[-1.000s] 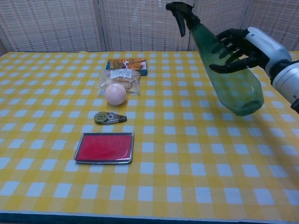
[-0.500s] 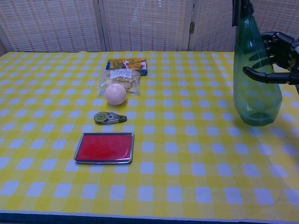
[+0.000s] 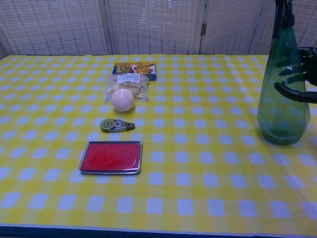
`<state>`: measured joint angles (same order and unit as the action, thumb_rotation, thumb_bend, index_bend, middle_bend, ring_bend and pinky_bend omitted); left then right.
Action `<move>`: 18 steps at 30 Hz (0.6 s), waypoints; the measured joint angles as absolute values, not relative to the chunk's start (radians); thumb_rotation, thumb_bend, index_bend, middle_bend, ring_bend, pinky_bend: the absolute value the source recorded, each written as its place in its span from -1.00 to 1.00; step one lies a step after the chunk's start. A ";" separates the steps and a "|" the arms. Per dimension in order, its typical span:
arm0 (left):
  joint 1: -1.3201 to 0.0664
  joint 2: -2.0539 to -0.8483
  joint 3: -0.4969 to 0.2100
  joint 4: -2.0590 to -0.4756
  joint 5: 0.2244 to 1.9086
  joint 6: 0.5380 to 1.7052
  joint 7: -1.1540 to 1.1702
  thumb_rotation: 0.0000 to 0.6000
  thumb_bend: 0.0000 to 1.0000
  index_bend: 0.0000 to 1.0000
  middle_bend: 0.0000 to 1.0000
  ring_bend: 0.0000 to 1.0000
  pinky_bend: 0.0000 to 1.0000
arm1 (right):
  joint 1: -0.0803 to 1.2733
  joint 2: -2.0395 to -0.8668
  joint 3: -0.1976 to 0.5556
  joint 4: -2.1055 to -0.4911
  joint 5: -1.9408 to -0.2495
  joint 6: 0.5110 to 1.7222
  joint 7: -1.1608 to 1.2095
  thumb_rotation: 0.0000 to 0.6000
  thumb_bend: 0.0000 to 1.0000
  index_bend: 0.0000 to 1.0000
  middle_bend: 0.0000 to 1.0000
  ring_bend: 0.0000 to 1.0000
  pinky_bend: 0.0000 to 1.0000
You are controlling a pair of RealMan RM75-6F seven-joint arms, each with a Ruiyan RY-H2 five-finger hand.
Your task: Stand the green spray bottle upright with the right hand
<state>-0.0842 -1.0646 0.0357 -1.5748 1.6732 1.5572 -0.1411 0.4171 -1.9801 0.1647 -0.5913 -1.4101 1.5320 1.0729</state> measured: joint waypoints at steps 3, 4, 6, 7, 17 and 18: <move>-0.084 -1.064 0.036 -1.575 1.674 1.559 -0.142 0.05 -0.03 -0.92 -0.99 -1.00 -1.00 | 0.405 -1.976 0.160 -0.590 -1.422 1.541 1.078 1.00 -0.39 -0.33 0.00 -0.29 -0.27; -0.083 -1.064 0.036 -1.576 1.674 1.560 -0.142 0.06 -0.03 -0.92 -0.99 -1.00 -1.00 | 0.401 -1.975 0.159 -0.590 -1.426 1.545 1.080 1.00 -0.39 -0.41 -0.04 -0.32 -0.31; -0.083 -1.064 0.036 -1.576 1.675 1.562 -0.143 0.05 -0.03 -0.92 -0.99 -1.00 -1.00 | 0.393 -1.971 0.156 -0.592 -1.432 1.549 1.079 1.00 -0.39 -0.55 -0.11 -0.39 -0.40; -0.082 -1.063 0.036 -1.576 1.675 1.562 -0.143 0.05 -0.03 -0.92 -0.99 -1.00 -1.00 | 0.388 -1.969 0.155 -0.594 -1.436 1.553 1.078 1.00 -0.39 -0.63 -0.15 -0.43 -0.47; -0.083 -1.062 0.037 -1.579 1.673 1.557 -0.138 0.04 -0.03 -0.92 -0.99 -1.00 -1.00 | 0.334 -1.922 0.134 -0.638 -1.460 1.574 1.053 1.00 -0.39 -0.84 -0.39 -0.61 -0.89; -0.083 -1.062 0.037 -1.580 1.673 1.556 -0.137 0.04 -0.03 -0.92 -0.99 -1.00 -1.00 | 0.330 -1.918 0.134 -0.644 -1.461 1.576 1.052 1.00 -0.39 -0.84 -0.40 -0.62 -0.90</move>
<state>-0.0827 -1.0618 0.0372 -1.5800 1.6727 1.5565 -0.1365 0.3296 -1.9175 0.1341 -0.6441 -1.4608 1.5756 1.0521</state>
